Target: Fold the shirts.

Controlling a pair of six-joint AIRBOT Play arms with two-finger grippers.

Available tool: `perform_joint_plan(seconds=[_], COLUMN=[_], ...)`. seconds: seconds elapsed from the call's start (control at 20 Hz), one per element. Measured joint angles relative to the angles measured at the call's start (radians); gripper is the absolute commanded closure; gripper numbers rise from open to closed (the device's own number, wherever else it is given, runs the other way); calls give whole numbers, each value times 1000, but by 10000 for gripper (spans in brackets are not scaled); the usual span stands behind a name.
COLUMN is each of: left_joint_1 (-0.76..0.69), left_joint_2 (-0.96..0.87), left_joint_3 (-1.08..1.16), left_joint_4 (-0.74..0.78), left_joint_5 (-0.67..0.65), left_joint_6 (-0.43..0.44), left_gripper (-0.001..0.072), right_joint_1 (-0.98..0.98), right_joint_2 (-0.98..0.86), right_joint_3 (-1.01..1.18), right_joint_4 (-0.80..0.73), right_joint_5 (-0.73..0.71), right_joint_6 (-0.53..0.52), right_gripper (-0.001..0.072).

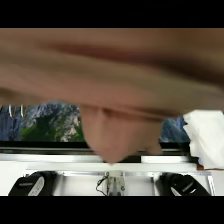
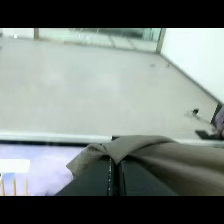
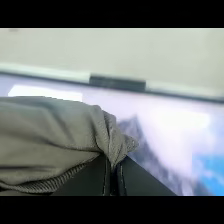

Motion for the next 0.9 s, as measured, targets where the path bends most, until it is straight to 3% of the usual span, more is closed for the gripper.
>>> perform_joint_plan(seconds=[0.2,0.4,0.6,0.9], left_joint_1=[8,7,7,0], left_joint_2=[5,-9,-93,-388], left_joint_3=[-106,-360,-691,-912], left_joint_4=[48,27,-88,-335], left_joint_5=[-43,-51,117,392], left_joint_6=[-2,-3,17,88], left_gripper=[678,677,677,671], right_joint_1=[-2,-1,-2,-102], right_joint_2=[10,-2,-90,-401], right_joint_3=[-135,-460,-755,-847], right_joint_4=[-42,4,22,3], right_joint_5=[203,261,95,-238], right_joint_6=[34,113,215,315], right_gripper=[643,643,642,643])
